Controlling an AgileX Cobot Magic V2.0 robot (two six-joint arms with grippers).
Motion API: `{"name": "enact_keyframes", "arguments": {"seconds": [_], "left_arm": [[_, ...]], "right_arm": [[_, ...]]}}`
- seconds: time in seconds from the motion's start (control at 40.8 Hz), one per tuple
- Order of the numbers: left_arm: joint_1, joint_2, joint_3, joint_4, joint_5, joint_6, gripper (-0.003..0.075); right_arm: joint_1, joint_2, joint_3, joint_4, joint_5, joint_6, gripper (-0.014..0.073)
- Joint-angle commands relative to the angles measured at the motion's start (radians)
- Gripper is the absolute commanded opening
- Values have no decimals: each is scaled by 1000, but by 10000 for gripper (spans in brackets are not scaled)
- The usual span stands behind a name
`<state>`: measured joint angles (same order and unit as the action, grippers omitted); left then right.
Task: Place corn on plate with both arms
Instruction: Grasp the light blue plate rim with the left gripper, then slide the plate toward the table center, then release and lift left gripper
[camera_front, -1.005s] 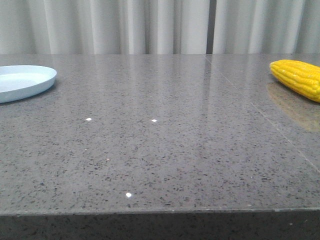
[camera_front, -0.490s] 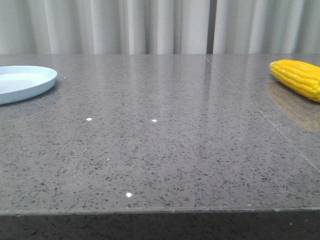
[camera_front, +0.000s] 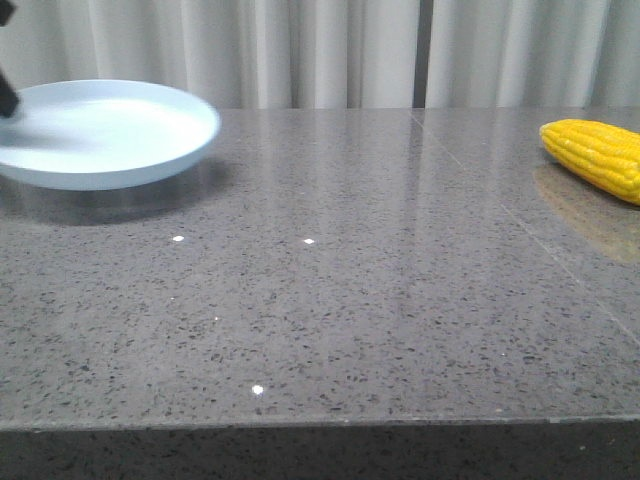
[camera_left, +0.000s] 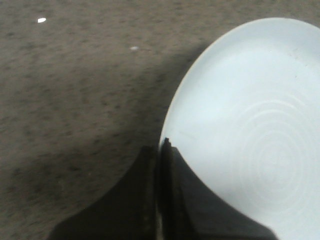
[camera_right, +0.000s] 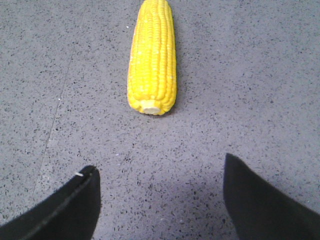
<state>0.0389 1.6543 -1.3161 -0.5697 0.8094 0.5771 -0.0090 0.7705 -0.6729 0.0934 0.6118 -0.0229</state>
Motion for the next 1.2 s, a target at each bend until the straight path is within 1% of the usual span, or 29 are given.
{"name": "enact_keyframes", "arguments": {"seconds": [0.0,0.123,0.221,0.319,0.441,0.589,0.736,0.956,1.054,1.177], "left_arm": [[-75,-51,-34,-69,-23,-1,-20],[-155,-49,-34,-71,-37,-16,-20],[-213,-45,-34,-71,-68,-107,-20],[-271,-36,-34,-71,-121,-161,-20],[-315,-5,-34,-62,-186,-214,-20],[-324,44,-34,-62,-205,-255,-20],[-324,75,-31,-52,-223,-256,-20],[-324,83,-31,-39,-209,-256,-15],[-324,95,-31,-37,-194,-256,36],[-324,113,-31,-37,-172,-256,176]], "right_arm": [[-1,0,-30,1,-73,-6,540],[-1,0,-30,1,-73,-6,540],[-1,0,-30,1,-73,-6,540],[-1,0,-30,1,-73,-6,540],[-1,0,-30,1,-73,-6,540],[-1,0,-30,1,-73,-6,540],[-1,0,-30,1,-73,-6,540],[-1,0,-30,1,-73,-6,540],[-1,0,-30,1,-73,-6,540],[-1,0,-30,1,-73,-6,540]]}}
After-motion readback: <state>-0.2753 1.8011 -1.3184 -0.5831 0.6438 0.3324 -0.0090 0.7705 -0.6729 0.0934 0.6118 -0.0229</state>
